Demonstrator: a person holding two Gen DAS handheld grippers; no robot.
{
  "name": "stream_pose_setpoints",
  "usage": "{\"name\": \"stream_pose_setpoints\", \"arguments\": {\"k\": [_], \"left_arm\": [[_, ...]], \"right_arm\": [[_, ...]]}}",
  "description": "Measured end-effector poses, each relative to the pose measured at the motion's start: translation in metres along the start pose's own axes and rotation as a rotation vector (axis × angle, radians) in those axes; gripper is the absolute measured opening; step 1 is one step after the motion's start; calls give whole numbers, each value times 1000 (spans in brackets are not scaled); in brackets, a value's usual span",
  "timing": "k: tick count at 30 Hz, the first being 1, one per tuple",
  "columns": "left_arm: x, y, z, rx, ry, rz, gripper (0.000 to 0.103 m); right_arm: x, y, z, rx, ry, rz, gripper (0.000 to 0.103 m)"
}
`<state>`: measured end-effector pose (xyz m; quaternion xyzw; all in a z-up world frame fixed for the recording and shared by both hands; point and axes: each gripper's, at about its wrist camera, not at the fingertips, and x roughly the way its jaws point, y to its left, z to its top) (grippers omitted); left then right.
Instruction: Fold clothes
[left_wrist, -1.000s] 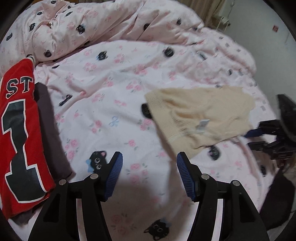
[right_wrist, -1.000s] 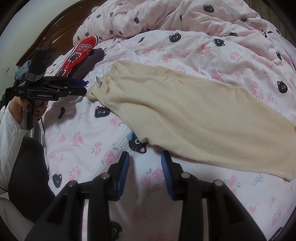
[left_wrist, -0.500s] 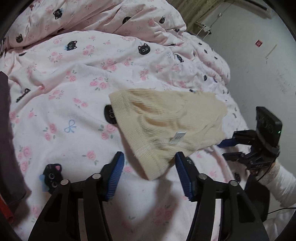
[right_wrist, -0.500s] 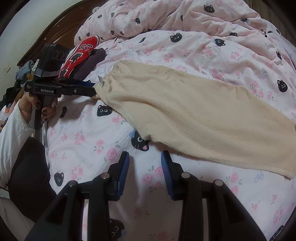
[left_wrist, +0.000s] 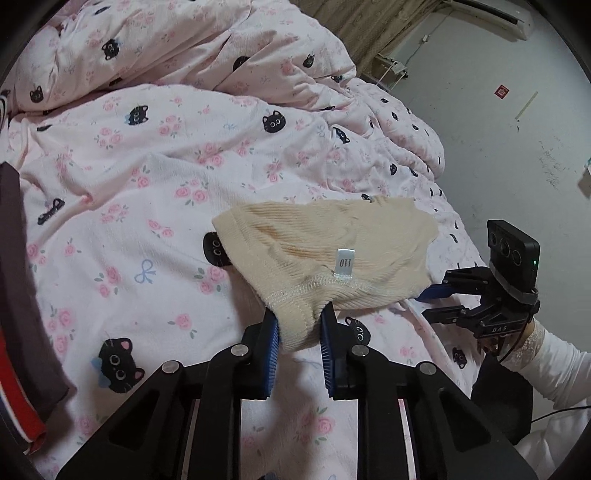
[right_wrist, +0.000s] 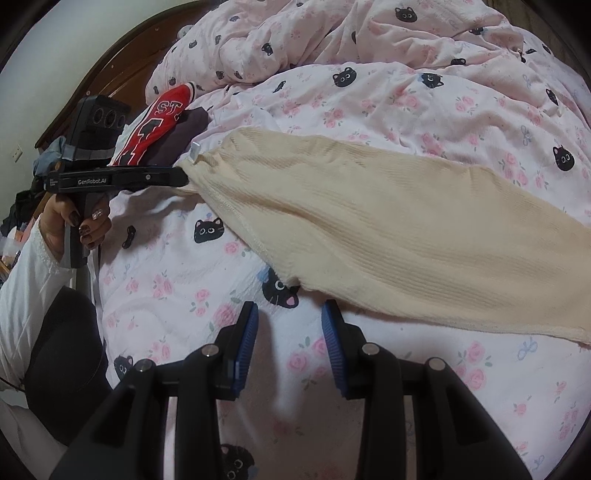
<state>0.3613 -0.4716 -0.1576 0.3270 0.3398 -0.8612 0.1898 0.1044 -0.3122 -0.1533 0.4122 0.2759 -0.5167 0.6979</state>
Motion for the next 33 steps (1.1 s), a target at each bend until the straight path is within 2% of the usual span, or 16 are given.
{"name": "stream_pose_setpoints", "arguments": {"k": [8,13,15,17,18,27,33], "left_arm": [[-8,-16,-10,159,26,74,17],[-8,-13,-15,169,43,110,17],[-9,-10,-15,155,39,116,17],[-9,-8,-15,154,41,124,17],[-8,-9,-15,156,43,128,17],[-16,-17,-18,201,56,140,17],[-10,-12,-25,203,125,165,17]], "right_arm": [[-4,5,7,-11,-55,-16,37],[-2,0,12,35,-88,26,37],[0,1,14,36,-89,25,31],[2,2,14,31,-82,24,9],[3,3,14,28,-78,15,7],[-5,-2,4,18,-29,66,4],[0,-7,-6,16,19,70,4]]}}
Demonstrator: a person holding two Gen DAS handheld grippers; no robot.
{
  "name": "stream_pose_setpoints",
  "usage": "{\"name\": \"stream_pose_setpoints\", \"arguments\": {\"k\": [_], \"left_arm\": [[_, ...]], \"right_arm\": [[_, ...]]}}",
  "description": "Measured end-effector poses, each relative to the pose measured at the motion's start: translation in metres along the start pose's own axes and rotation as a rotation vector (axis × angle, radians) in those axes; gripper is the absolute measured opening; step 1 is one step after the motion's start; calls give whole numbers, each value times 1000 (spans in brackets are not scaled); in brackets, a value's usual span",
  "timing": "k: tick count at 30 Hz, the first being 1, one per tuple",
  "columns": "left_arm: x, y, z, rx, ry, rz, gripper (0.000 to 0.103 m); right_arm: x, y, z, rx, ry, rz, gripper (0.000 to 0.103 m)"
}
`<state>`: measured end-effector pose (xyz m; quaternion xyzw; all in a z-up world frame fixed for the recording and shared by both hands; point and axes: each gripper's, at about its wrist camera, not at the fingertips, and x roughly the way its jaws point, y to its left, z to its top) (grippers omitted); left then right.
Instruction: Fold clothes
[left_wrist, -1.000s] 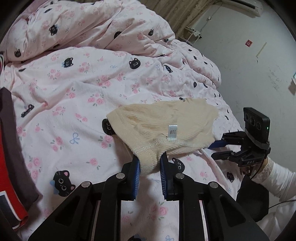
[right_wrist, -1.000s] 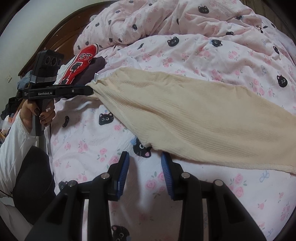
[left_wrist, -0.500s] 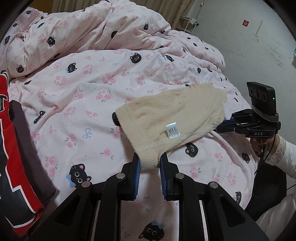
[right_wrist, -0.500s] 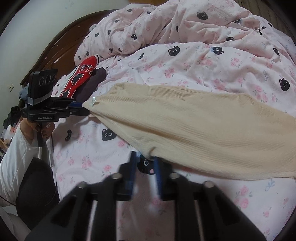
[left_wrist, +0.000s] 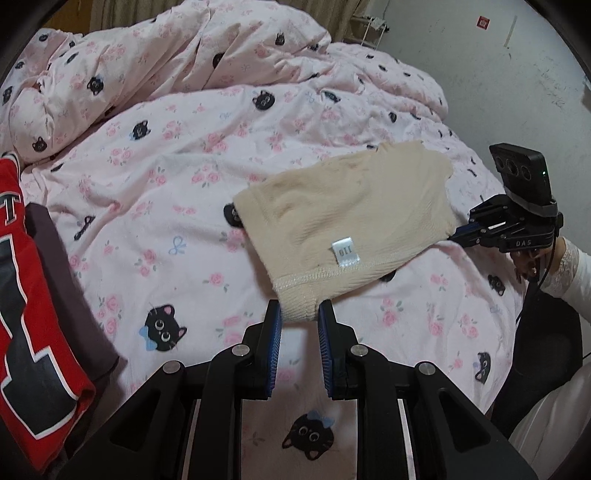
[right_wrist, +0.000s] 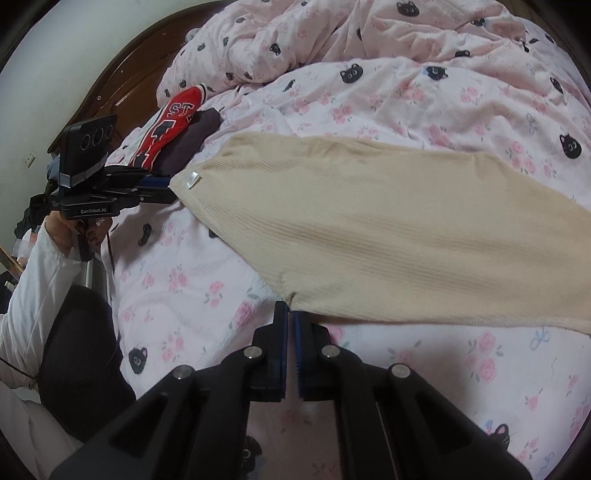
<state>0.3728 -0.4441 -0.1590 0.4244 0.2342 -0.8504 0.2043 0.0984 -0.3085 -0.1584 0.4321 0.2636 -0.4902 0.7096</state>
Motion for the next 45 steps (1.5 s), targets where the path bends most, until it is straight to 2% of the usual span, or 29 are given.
{"name": "stream_pose_setpoints", "arguments": {"k": [3,5,7,11,14,17,20,25,28,31,33,36,42,45], "left_arm": [[-2,3,-5,-8,23,23,17],[-10,7,-7,-29,7,61,17],[-25,11,-6,-59,-51,81,17],[-46,0,8,-64,-205,67,17],[-42,-13,22,-69,-253,30,17],[-21,-25,33,-50,-214,48,17],[3,-33,46,-52,-178,114,17],[19,-28,61,-120,-229,162,17],[33,-20,64,-151,-191,203,17],[52,-5,62,-197,-113,260,17],[57,4,58,-235,-88,270,18],[57,6,55,-256,-86,269,18],[59,-2,56,-212,-84,327,18],[58,-3,57,-201,-85,339,18]], "right_arm": [[3,-1,-2,10,8,-1,4],[3,-2,-4,15,17,-4,6],[3,-1,-4,18,31,-6,6],[-9,-2,-8,10,25,-22,6],[-25,-5,-7,15,-14,-38,6],[-37,-10,0,40,-63,-48,6],[-35,-15,9,62,-82,-63,6],[-19,-23,29,97,-97,-115,6],[-11,-28,48,110,-104,-155,6],[1,-36,73,126,-74,-197,7],[12,-41,88,126,-34,-215,6],[29,-41,106,102,2,-234,7],[51,-31,134,62,6,-255,9],[74,-36,141,54,66,-303,12]]}}
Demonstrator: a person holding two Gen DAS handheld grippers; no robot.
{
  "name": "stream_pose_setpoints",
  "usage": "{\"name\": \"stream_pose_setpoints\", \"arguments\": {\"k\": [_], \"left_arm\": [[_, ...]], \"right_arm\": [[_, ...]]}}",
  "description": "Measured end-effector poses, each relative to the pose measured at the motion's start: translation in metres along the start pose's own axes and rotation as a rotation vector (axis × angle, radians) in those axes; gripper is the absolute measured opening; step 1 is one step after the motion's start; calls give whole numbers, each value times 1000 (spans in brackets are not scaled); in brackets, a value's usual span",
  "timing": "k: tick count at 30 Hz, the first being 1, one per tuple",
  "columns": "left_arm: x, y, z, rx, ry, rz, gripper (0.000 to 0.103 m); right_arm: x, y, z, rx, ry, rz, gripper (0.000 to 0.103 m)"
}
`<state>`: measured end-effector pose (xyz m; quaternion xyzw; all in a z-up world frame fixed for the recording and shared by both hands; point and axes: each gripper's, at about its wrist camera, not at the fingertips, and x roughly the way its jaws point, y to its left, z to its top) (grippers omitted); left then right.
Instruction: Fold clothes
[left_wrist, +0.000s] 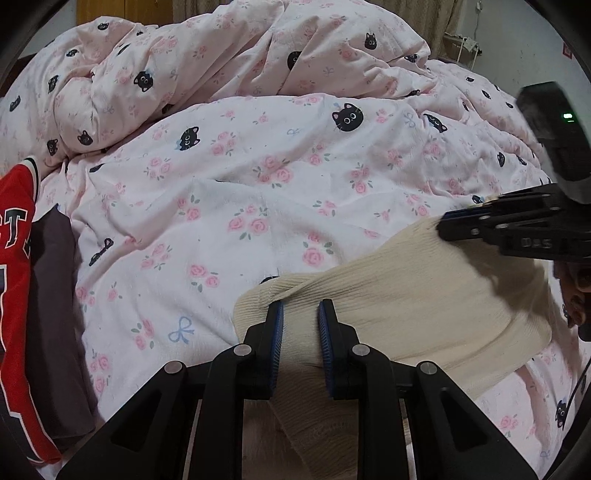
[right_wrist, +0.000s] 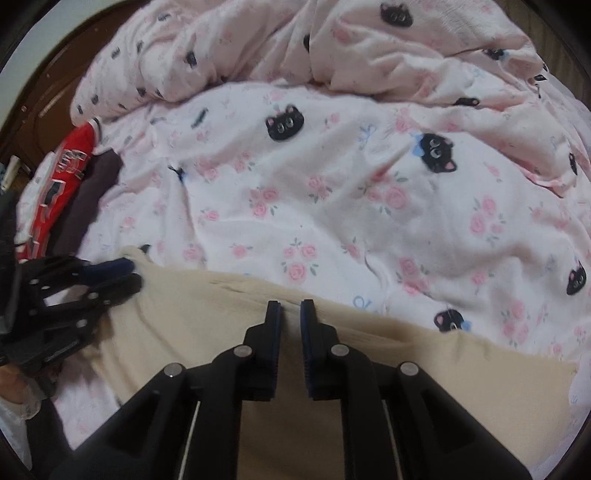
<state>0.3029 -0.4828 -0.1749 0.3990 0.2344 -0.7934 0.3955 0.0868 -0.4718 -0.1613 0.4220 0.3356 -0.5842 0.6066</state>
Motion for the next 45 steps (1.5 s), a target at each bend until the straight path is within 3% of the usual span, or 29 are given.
{"name": "stream_pose_setpoints", "arguments": {"k": [3,6,9,10,13,18,23,28,34,45], "left_arm": [[-2,0,3,6,-12,18,18],[-7,-2,6,14,-35,29,18],[-17,-7,8,41,-76,42,18],[-20,-9,8,49,-86,47,18],[-29,-13,11,56,-113,66,18],[-46,-13,12,55,-167,162,19],[-55,-25,9,55,-189,132,19],[-52,-52,6,102,-184,103,19],[-42,-80,4,141,-173,102,19],[-38,-110,13,145,-226,86,19]], "right_arm": [[8,-1,5,-16,-7,-52,12],[-10,-3,11,-33,-105,-162,12],[-44,-18,7,23,-187,-98,14],[-56,-24,4,34,-210,-84,20],[-89,-44,-19,71,-256,-67,45],[-123,-88,-67,196,-258,-66,46],[-146,-145,-134,387,-240,-54,46],[-144,-188,-184,579,-224,26,48],[-125,-221,-215,731,-219,122,48],[-104,-260,-210,820,-280,237,53]]}}
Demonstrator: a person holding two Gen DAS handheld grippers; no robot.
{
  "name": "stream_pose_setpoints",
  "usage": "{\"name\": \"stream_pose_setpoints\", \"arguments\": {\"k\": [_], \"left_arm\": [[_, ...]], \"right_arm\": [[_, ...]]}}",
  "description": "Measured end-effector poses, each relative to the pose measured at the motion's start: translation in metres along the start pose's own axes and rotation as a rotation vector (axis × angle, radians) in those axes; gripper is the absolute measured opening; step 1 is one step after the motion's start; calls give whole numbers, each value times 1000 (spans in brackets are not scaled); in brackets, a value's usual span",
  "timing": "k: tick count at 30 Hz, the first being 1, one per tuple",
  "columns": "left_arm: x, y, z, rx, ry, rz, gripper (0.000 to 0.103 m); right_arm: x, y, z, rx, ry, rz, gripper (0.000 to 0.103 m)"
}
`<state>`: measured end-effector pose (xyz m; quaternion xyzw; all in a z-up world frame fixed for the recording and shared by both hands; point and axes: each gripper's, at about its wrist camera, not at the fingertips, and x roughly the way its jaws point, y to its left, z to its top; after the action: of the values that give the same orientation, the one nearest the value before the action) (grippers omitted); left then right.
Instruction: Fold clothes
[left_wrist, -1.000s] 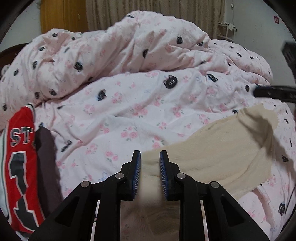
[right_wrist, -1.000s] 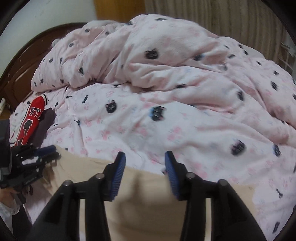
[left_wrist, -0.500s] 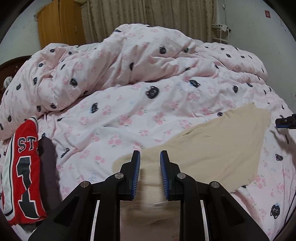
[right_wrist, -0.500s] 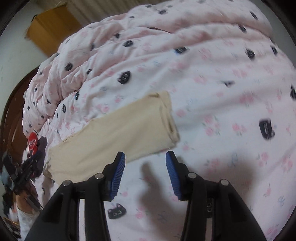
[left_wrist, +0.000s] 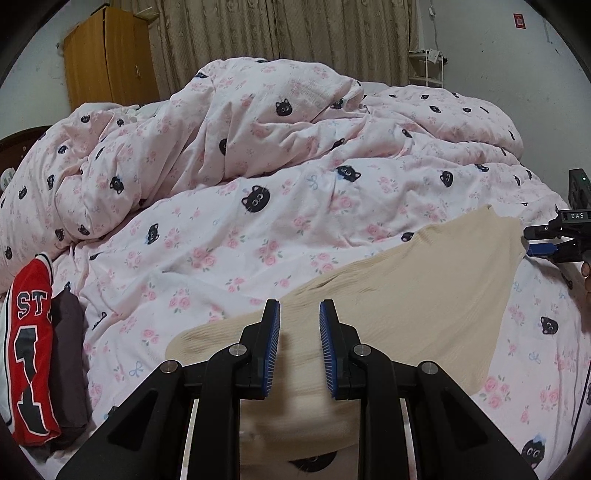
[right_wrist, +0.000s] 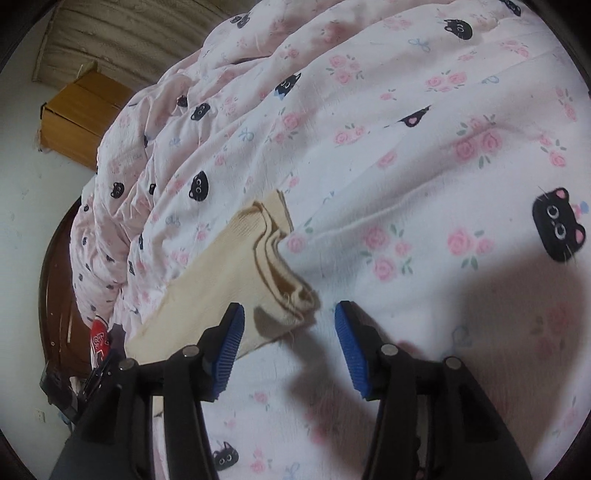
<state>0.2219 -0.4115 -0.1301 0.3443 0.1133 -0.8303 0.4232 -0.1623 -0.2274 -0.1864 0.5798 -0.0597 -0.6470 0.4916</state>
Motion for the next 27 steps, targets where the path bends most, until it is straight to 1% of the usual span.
{"name": "stream_pose_setpoints", "arguments": {"k": [4,6,10,11,14,17,20,21,22,23,24,25,26,27], "left_arm": [[6,-4,1,10,5,5,19],[9,-5,0,19,14,15,19],[10,-4,-3,22,21,27,19],[10,-3,-3,21,23,28,19],[13,-1,-3,17,29,30,19],[15,-1,-3,13,34,26,19],[18,-2,-3,11,39,20,19],[19,-2,-3,12,41,18,19],[19,-2,-3,13,41,18,19],[20,-2,-3,14,40,19,19],[19,-2,-3,14,39,20,19],[19,-2,-3,14,38,21,19],[18,-1,-3,13,37,21,19],[18,0,-2,11,37,22,19]], "right_arm": [[4,0,11,-45,11,8,53],[9,0,17,-67,23,18,57],[17,5,23,-108,29,44,73],[19,8,24,-123,29,39,75],[26,16,25,-168,37,9,75],[24,14,25,-167,53,22,74],[24,12,24,-173,76,33,69],[24,12,24,-175,81,30,65],[24,11,23,-174,89,31,60],[24,10,23,-165,106,46,44],[27,8,22,-145,134,72,35],[32,5,21,-119,165,96,21],[35,3,20,-100,185,109,18],[36,3,20,-95,186,107,17]]}}
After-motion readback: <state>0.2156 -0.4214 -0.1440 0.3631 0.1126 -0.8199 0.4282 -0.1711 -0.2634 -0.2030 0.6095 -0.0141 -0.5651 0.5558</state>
